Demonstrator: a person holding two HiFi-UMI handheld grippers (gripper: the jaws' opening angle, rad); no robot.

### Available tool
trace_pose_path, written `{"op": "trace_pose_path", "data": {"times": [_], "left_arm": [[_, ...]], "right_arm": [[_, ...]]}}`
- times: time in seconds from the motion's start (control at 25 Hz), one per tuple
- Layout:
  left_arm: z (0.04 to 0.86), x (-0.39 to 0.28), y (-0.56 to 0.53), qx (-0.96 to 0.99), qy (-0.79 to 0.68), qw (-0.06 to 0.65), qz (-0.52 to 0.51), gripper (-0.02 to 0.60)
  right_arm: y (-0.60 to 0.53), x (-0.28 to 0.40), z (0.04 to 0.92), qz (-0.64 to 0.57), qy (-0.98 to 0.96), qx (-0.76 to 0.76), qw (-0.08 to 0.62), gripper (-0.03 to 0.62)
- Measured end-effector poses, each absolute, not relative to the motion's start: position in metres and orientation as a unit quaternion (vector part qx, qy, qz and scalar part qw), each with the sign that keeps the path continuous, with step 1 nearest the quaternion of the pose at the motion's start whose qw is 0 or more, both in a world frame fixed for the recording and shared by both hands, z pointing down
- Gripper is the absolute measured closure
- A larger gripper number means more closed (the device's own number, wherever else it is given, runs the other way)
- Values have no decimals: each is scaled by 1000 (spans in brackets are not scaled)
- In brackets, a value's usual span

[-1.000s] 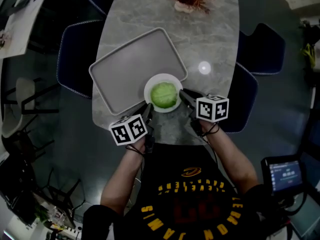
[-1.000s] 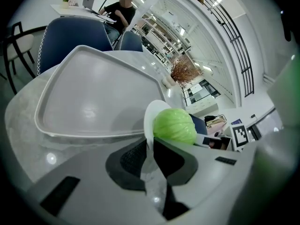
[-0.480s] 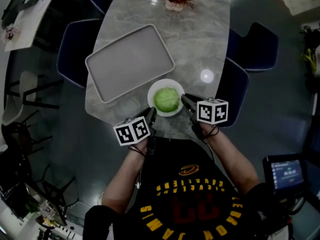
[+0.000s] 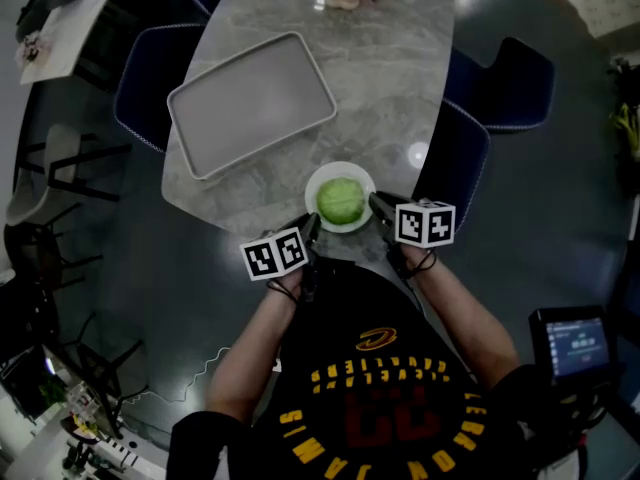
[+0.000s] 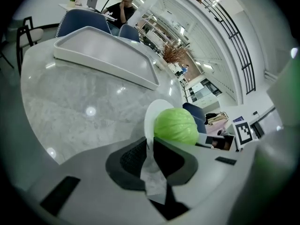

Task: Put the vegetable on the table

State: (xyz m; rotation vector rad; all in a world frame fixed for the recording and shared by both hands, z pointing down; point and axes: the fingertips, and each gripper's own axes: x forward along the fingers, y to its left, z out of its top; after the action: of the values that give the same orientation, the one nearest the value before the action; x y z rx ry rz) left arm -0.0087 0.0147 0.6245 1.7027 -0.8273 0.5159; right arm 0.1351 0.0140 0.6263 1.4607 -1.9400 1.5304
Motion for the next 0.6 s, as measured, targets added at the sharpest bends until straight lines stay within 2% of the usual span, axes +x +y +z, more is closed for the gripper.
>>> {"op": "trace_pose_path", "data": {"times": [0.6], "left_arm": [[663, 5, 23, 715, -349, 553, 246, 535]], "right_arm": [[32, 149, 671, 544, -648, 512, 149, 540]]}}
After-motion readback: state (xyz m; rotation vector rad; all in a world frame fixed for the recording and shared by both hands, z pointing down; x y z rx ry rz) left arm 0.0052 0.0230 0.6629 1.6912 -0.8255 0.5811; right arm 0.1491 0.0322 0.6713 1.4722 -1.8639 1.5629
